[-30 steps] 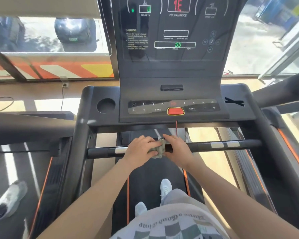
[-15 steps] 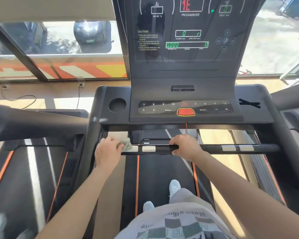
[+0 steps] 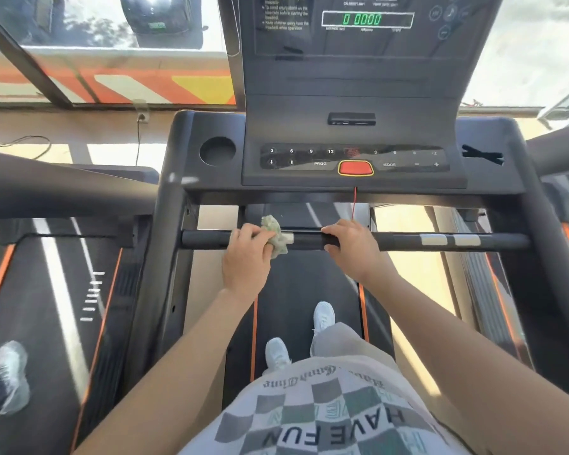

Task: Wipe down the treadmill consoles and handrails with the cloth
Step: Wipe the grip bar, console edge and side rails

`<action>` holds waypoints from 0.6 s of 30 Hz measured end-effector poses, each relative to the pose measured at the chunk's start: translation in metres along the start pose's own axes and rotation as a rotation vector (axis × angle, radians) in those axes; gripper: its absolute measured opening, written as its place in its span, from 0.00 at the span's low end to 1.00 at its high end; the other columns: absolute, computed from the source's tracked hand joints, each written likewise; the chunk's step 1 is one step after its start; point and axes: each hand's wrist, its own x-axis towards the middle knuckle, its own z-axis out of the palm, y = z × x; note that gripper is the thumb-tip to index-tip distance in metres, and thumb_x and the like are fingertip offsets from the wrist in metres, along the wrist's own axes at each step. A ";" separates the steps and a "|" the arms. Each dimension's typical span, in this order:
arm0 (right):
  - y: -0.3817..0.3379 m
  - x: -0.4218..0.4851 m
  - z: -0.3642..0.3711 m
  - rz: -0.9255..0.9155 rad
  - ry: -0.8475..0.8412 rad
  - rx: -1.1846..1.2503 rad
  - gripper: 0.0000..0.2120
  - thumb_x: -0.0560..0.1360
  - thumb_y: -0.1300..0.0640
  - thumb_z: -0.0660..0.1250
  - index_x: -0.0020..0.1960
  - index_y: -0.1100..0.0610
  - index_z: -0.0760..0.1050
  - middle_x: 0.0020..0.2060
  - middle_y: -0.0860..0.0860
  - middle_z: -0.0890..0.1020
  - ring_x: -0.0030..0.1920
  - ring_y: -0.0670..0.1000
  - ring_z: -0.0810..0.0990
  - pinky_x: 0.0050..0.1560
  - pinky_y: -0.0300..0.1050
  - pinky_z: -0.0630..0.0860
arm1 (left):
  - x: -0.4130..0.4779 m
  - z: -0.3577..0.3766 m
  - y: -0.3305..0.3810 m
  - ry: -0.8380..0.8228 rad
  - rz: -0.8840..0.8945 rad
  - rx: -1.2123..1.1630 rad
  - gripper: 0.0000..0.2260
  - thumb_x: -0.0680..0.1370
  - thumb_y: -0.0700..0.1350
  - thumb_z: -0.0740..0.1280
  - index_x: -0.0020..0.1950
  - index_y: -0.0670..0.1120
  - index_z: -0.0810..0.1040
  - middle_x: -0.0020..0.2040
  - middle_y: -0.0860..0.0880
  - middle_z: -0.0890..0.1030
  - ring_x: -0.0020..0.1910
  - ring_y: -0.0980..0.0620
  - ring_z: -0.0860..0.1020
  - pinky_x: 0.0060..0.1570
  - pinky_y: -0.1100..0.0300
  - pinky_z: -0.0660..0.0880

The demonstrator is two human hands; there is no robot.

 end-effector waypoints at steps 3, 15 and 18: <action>0.003 -0.006 0.010 -0.025 0.081 0.017 0.17 0.73 0.62 0.73 0.62 0.58 0.81 0.52 0.54 0.83 0.53 0.61 0.78 0.56 0.57 0.75 | -0.023 0.001 -0.012 0.129 -0.267 -0.211 0.09 0.78 0.39 0.70 0.57 0.46 0.84 0.52 0.47 0.79 0.48 0.46 0.78 0.45 0.53 0.75; 0.012 -0.009 0.028 -0.069 0.218 0.053 0.17 0.72 0.64 0.73 0.61 0.59 0.81 0.53 0.53 0.83 0.51 0.60 0.78 0.55 0.56 0.75 | -0.021 -0.004 -0.023 0.320 -1.208 -1.604 0.08 0.86 0.42 0.59 0.62 0.45 0.75 0.55 0.46 0.81 0.55 0.49 0.81 0.63 0.53 0.77; 0.014 -0.010 0.021 -0.120 0.187 0.008 0.18 0.73 0.63 0.73 0.63 0.58 0.80 0.55 0.53 0.83 0.53 0.61 0.78 0.57 0.57 0.72 | -0.016 0.008 -0.003 0.266 -1.234 -1.648 0.07 0.87 0.42 0.57 0.57 0.47 0.75 0.51 0.48 0.80 0.50 0.51 0.81 0.57 0.56 0.79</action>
